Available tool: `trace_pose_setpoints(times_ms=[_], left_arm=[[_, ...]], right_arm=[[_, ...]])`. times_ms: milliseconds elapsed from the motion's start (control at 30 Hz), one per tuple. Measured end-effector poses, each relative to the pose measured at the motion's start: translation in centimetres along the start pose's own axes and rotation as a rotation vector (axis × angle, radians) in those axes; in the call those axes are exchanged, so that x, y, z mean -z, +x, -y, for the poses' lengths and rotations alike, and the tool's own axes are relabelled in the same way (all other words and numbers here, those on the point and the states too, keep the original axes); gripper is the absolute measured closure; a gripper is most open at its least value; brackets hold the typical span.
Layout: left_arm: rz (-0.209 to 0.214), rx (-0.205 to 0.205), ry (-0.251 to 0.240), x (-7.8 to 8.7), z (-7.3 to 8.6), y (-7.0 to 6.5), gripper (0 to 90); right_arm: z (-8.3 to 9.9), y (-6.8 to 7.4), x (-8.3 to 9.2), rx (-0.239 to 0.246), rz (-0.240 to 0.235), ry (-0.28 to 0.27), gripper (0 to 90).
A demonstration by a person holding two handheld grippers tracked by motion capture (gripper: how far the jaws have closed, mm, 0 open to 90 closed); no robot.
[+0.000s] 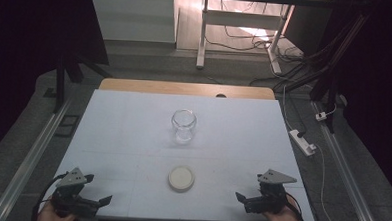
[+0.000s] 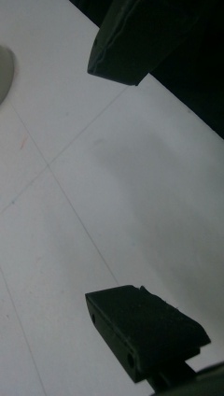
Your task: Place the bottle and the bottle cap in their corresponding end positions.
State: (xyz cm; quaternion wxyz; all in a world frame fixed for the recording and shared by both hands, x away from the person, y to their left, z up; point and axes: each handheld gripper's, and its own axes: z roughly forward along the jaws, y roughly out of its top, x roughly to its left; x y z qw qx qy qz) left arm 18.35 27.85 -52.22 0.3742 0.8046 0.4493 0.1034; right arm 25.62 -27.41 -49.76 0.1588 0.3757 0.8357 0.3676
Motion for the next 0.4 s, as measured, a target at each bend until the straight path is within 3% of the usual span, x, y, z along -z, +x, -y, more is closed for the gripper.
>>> trace_pose_setpoints(times_ms=[133, 400], left_arm=[[-0.014, 0.015, 0.004, 0.33, 0.39, 0.05, 0.0], [-0.019, 0.036, 0.025, 0.35, 0.52, 0.16, 0.0]], right_arm=[[0.64, -0.02, 0.42, -0.015, 0.012, 0.026, 0.0], [1.12, -0.32, 1.09, -0.056, 0.020, 0.024, 0.0]])
